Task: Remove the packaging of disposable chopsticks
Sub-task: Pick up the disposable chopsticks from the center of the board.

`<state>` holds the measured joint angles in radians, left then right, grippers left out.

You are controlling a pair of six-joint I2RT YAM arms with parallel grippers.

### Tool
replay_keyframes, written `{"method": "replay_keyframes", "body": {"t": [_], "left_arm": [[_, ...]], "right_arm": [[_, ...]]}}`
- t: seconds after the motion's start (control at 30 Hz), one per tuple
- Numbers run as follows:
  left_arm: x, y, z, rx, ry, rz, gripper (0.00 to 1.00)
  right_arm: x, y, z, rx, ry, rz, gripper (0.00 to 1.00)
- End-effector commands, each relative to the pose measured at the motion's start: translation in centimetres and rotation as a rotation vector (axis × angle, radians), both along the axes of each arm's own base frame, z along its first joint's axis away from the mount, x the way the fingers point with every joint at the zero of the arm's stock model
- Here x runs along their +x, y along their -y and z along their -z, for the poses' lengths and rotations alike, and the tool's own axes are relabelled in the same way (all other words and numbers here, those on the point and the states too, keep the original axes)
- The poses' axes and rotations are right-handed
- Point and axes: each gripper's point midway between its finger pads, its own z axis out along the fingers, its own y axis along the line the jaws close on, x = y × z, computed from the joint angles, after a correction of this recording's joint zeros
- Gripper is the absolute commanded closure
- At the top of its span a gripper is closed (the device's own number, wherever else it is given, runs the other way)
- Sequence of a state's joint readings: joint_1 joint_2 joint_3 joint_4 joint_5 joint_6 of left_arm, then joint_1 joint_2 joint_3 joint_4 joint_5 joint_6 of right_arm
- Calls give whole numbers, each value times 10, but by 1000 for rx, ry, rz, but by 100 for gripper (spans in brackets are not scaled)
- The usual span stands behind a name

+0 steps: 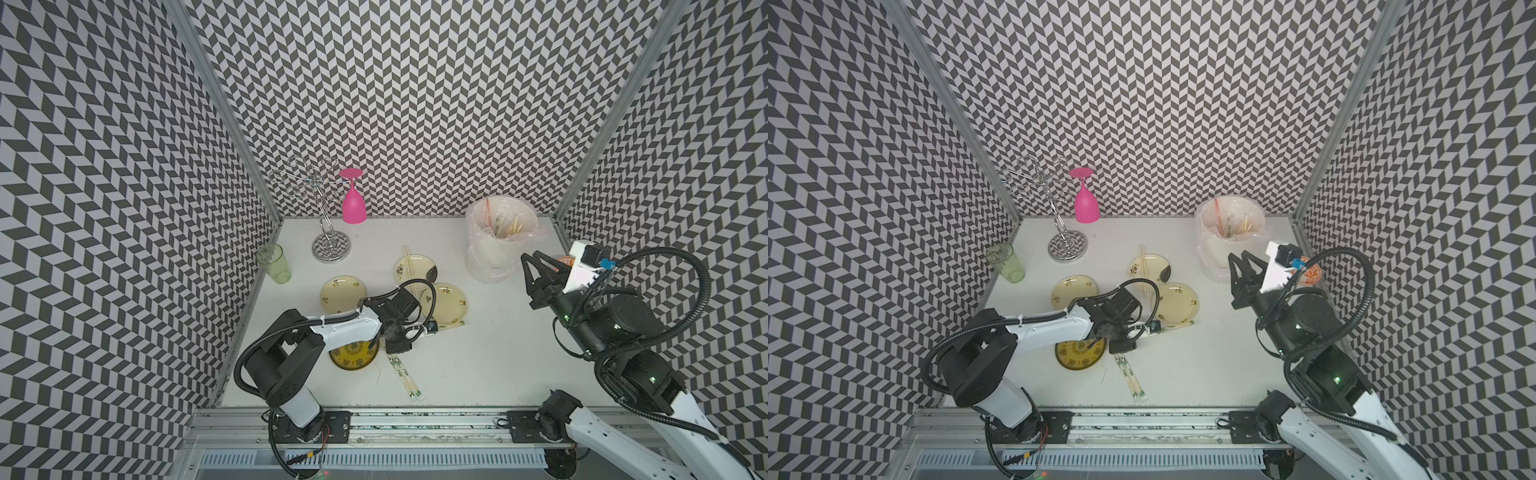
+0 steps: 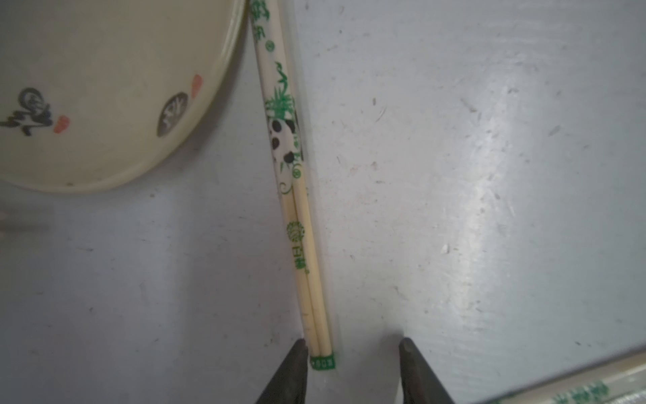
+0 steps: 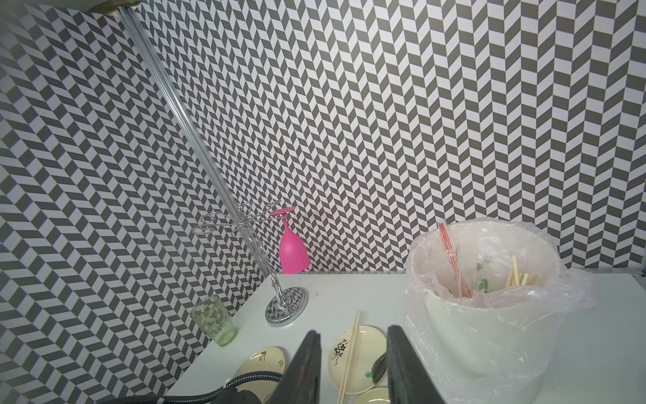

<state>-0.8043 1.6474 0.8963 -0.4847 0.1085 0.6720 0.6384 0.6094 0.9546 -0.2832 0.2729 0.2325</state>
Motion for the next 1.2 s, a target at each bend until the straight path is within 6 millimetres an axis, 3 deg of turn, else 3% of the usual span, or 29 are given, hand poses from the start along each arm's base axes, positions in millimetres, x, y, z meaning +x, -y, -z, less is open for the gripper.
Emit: {"method": "replay_keyframes", "body": {"t": [0.0,0.17,0.47,0.87,1.0,1.17], "left_arm": [[-4,4,8,7,-46,3,59],[-11,-2,17,40,-88,4,73],[-16,2,11,24,-104,1,100],[-16,12,-14,-98,-45,-28,100],[-15,15,-22,-130,-33,-35,100],[-17,17,-22,-140,-48,-35,100]], "right_arm": [[-5,6,-17,41,51,8,68],[-4,5,-15,36,48,9,68],[-4,6,-12,37,42,12,68],[0,-7,17,56,-30,-37,68],[4,-18,49,108,-162,-73,68],[-1,-45,132,216,-472,-168,70]]}}
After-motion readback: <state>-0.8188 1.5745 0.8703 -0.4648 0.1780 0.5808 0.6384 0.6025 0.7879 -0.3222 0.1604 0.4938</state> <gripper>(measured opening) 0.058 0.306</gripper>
